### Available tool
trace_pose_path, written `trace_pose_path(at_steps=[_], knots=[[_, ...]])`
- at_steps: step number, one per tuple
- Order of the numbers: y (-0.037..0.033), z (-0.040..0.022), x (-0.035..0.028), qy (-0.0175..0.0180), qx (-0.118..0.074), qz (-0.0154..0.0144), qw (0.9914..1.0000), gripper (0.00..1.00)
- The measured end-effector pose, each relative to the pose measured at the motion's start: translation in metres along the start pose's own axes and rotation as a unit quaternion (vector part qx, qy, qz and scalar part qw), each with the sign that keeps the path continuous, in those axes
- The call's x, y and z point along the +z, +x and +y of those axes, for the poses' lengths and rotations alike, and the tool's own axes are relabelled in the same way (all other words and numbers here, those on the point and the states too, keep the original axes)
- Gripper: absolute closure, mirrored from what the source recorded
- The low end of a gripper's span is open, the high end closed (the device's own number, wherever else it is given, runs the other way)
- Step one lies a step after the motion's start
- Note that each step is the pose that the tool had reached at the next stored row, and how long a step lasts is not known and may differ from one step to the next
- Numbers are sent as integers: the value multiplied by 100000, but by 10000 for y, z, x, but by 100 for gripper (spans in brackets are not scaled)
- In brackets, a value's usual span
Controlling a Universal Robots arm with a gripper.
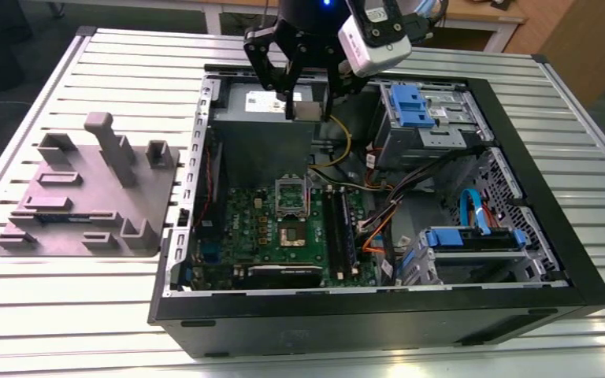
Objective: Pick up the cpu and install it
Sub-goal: 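Pick up the cpu and move it towards the insertion slot, then place the cpu into insertion slot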
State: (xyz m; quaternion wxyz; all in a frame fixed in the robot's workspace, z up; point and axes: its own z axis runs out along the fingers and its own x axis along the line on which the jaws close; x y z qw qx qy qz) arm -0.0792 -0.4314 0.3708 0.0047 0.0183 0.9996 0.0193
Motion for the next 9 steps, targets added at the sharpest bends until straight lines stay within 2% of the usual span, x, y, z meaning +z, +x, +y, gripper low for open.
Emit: trace_pose_path(at_steps=[2,9], knots=[[-1,-32,-1,31,-4,-1,100000,53],[-1,-34,3,126,-3,-5,100000,53]])
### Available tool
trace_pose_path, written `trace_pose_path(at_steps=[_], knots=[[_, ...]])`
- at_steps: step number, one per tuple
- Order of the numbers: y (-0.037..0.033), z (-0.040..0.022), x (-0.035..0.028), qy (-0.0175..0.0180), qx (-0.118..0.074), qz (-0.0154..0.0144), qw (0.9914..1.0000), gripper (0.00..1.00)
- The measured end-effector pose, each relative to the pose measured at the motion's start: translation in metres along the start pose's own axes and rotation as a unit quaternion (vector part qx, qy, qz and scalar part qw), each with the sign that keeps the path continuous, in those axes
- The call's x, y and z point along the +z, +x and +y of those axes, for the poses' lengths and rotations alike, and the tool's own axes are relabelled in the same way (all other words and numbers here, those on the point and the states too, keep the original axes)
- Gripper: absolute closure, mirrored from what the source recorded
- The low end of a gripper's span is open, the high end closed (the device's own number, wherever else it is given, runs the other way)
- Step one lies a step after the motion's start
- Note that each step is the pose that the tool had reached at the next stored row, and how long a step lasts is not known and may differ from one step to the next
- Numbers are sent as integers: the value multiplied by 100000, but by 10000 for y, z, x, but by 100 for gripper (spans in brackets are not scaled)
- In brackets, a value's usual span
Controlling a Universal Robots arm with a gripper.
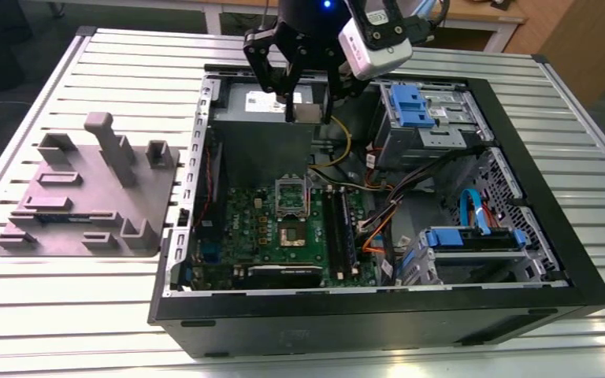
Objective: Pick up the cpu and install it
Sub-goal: 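Place the cpu into insertion slot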
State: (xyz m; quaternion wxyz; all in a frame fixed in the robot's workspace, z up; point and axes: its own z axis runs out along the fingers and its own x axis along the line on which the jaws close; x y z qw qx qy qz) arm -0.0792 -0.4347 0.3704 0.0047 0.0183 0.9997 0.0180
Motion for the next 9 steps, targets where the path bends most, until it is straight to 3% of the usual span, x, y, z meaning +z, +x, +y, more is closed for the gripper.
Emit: trace_pose_path(at_steps=[9], knots=[[0,-18,26,-3,2,-1,100000,53]])
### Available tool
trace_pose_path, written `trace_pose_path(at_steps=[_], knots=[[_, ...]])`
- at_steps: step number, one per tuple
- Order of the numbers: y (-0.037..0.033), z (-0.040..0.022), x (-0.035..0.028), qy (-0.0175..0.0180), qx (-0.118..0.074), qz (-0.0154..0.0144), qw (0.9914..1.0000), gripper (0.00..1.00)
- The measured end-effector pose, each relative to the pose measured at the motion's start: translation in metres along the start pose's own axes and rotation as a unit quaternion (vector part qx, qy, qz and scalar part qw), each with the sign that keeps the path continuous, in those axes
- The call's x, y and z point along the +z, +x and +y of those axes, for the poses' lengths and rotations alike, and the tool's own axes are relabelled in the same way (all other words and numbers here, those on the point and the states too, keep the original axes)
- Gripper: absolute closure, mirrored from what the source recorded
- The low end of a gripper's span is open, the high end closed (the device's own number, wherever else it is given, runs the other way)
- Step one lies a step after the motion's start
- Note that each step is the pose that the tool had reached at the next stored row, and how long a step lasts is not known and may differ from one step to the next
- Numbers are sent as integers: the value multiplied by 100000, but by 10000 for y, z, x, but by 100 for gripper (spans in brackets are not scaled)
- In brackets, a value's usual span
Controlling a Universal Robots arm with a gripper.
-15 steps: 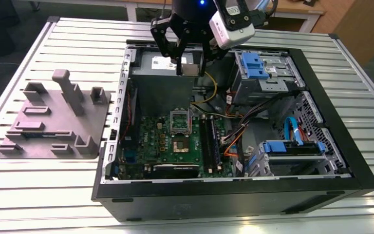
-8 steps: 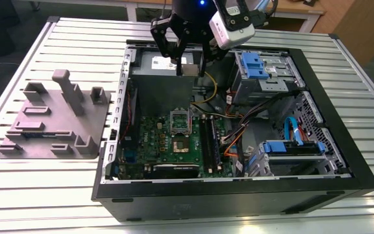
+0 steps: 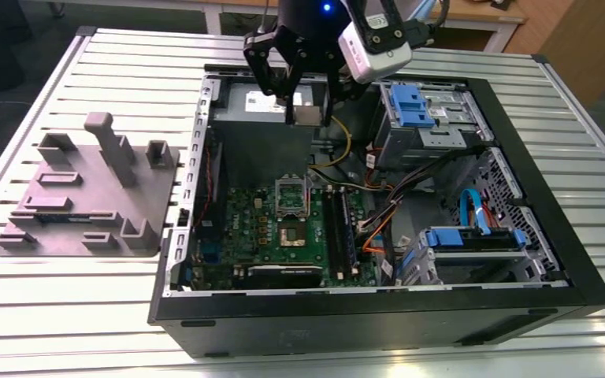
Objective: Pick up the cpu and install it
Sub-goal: 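Place the cpu into insertion slot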
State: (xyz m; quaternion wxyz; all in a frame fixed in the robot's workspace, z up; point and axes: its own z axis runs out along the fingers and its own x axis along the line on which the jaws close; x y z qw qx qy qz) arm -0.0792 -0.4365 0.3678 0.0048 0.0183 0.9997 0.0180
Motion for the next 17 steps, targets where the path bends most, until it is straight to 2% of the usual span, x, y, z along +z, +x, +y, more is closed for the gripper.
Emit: trace_pose_path(at_steps=[9,17], knots=[[0,-15,92,2,-9,2,100000,53],[1,-19,97,-4,3,0,100000,53]])
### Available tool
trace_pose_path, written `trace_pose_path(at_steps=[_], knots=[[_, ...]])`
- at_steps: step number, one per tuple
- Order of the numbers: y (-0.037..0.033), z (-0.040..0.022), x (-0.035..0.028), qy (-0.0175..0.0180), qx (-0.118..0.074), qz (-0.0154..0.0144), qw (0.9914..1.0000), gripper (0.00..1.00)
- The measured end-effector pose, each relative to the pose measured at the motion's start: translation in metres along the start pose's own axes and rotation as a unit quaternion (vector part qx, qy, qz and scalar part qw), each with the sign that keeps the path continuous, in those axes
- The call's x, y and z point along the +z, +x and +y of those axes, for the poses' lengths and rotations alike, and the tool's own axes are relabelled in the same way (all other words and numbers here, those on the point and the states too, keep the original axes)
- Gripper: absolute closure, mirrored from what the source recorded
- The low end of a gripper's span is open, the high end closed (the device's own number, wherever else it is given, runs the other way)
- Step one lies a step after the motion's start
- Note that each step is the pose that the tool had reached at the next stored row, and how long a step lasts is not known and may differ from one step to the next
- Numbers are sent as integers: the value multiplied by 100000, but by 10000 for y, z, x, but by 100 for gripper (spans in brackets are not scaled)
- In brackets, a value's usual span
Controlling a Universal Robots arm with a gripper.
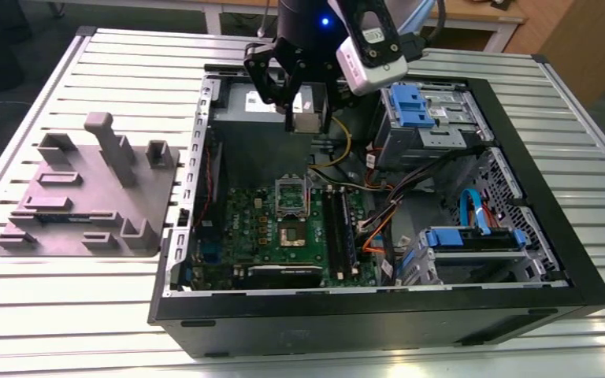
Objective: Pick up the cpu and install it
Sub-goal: 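Place the cpu into insertion slot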
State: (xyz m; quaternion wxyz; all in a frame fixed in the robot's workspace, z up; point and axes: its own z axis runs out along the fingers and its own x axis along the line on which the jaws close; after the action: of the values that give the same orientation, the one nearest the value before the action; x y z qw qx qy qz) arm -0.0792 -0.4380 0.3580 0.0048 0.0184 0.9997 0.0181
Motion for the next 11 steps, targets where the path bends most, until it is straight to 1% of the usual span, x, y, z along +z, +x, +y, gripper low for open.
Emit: trace_pose_path(at_steps=[6,11], knots=[[-1,-30,14,0,0,-2,100000,53],[-2,-33,15,12,-4,4,100000,53]])
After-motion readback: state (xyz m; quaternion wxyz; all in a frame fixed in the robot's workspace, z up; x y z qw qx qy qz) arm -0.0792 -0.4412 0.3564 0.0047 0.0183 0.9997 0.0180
